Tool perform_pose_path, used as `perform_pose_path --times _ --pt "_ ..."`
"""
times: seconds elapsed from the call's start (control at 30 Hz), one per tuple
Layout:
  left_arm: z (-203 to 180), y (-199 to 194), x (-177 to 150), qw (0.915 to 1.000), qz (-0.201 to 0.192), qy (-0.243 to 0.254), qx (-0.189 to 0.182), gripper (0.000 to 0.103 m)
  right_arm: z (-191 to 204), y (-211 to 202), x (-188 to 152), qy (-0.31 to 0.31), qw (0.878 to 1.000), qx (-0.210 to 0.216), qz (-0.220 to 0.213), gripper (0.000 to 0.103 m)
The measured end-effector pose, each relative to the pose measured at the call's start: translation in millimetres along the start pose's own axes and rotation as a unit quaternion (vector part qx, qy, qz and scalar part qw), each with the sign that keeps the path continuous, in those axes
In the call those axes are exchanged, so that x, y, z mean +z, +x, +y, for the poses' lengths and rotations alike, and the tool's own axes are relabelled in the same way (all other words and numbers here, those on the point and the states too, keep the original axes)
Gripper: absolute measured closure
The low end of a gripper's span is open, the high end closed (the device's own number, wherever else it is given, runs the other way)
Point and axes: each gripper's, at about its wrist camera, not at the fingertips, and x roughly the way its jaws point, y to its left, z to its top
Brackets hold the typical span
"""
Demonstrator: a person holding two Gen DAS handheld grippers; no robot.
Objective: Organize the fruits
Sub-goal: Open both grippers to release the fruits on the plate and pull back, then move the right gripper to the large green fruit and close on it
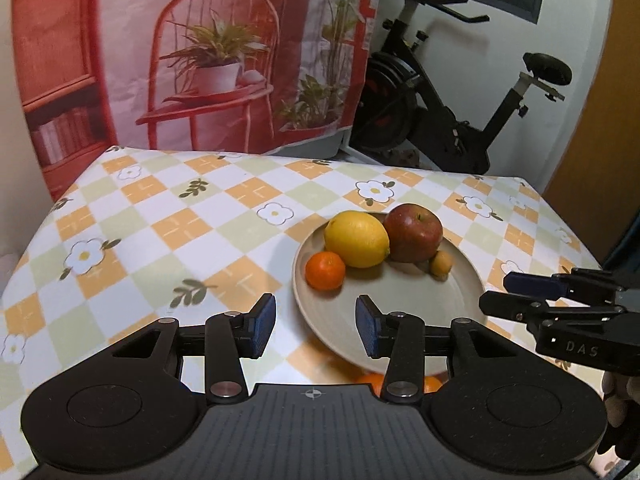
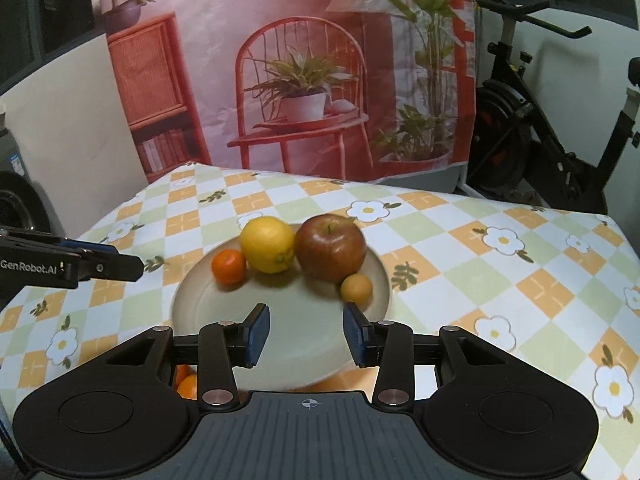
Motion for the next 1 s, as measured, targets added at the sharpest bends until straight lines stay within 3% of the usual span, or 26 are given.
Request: perform_pose_path --times 0.67,1.0 --pt "-15 -43 -38 0.9997 -0.02 0.013 0.009 0.057 41 -39 -42 -0.013 1.0 0.019 0.002 0.065" --pt "-13 -54 -45 0.9996 -0.025 0.014 0.004 0.057 48 -49 -45 -0.017 1.0 0.025 -0.001 0.065"
